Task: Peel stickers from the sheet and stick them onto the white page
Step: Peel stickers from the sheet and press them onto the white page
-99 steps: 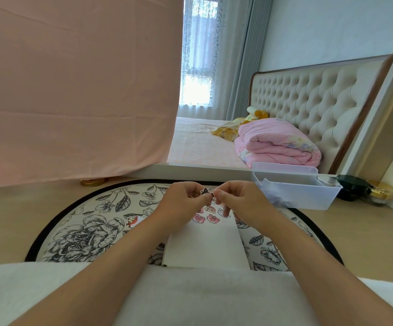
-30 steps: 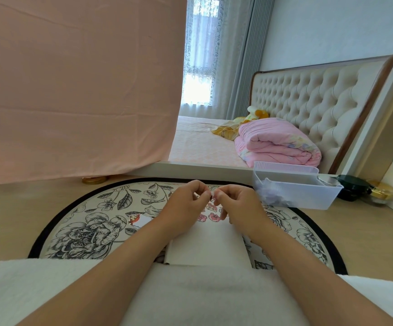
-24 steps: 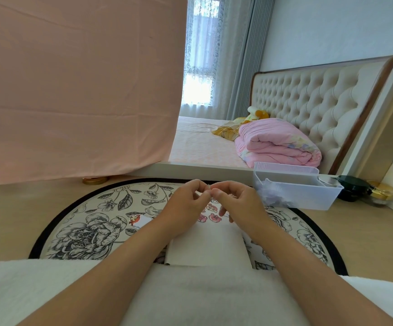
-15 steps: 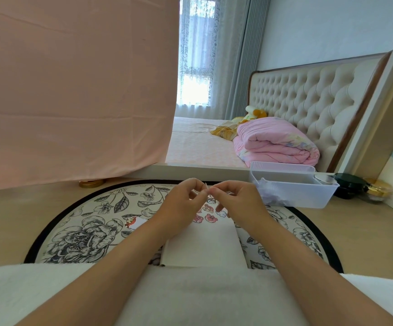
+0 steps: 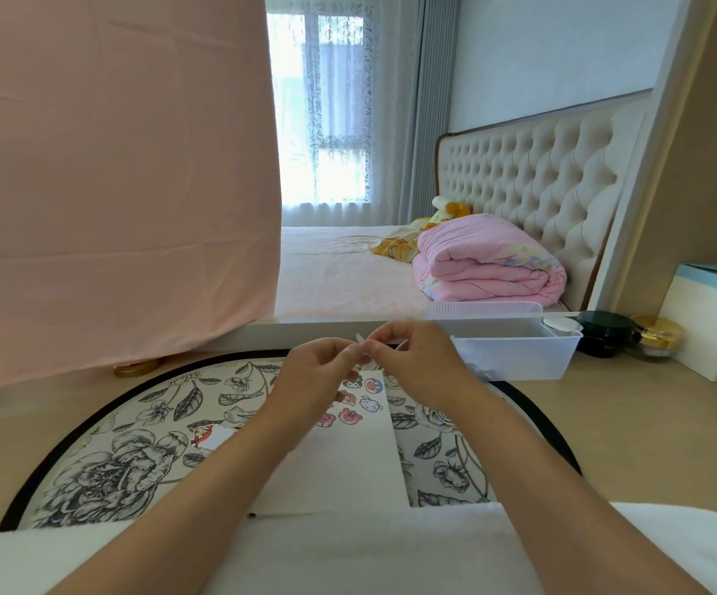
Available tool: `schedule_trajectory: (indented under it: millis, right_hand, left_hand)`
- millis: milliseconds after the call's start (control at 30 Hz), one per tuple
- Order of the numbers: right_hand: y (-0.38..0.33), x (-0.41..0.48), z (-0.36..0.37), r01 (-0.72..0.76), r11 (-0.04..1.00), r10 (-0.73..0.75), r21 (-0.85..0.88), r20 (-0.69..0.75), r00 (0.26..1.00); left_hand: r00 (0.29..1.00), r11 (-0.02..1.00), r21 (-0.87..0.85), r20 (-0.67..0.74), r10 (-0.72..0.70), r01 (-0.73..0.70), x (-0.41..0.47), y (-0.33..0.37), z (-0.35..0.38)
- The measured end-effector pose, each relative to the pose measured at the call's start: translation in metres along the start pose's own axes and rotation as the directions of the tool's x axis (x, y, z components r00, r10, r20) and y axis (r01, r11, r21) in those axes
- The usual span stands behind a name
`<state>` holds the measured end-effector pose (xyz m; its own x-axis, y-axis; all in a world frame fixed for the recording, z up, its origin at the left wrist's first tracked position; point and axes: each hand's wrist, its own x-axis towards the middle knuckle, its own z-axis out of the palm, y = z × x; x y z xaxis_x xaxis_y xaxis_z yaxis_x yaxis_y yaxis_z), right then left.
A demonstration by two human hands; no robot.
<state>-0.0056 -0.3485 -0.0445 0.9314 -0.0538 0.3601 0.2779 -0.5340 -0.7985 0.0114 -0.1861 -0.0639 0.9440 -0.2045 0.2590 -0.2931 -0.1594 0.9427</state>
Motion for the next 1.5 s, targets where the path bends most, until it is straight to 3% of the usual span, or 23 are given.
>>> schedule_trajectory:
  millis: [133, 300, 467, 567, 767, 867, 1000, 1100, 1500]
  right_hand:
    - [0.004, 0.005, -0.018, -0.010, 0.997, 0.010, -0.077, -0.004, 1.000]
    - [0.022, 0.014, -0.044, -0.056, 0.982, 0.031, -0.178, -0.138, 0.990]
    - [0.045, 0.015, -0.069, -0.157, 0.923, 0.005, -0.351, -0.398, 0.917]
    - [0.054, 0.013, -0.073, -0.200, 0.883, -0.017, -0.424, -0.455, 0.890]
    - [0.062, 0.014, -0.069, -0.222, 0.881, 0.037, -0.418, -0.406, 0.913]
    - [0.048, 0.012, -0.063, -0.115, 0.921, -0.027, -0.372, -0.356, 0.934]
    - [0.017, 0.006, -0.039, 0.085, 0.950, -0.114, -0.302, -0.080, 0.990]
    - [0.004, 0.002, -0.019, 0.181, 0.931, -0.168, -0.315, 0.071, 0.983]
    - [-0.002, -0.004, 0.014, 0.348, 0.850, -0.339, -0.396, 0.093, 0.936]
  left_hand:
    - [1.000, 0.995, 0.095, -0.027, -0.004, 0.006, 0.014, 0.007, 0.015]
    - [0.996, 0.926, 0.365, 0.033, 0.086, -0.092, 0.032, 0.011, 0.033]
    - [0.996, 0.917, 0.390, 0.061, 0.063, -0.082, 0.040, 0.006, 0.041]
    - [0.997, 0.915, 0.399, 0.068, 0.041, -0.064, 0.039, 0.002, 0.045]
    - [0.997, 0.935, 0.353, 0.078, -0.012, -0.017, 0.033, -0.002, 0.041]
    - [0.997, 0.961, 0.274, 0.069, -0.047, 0.026, 0.028, -0.001, 0.035]
    - [0.994, 0.982, 0.171, 0.049, -0.095, 0.085, 0.020, 0.005, 0.017]
    - [0.989, 0.983, 0.132, 0.052, -0.136, 0.128, 0.013, 0.006, 0.001]
    - [0.985, 0.987, 0.037, 0.067, -0.161, 0.158, -0.006, -0.011, -0.025]
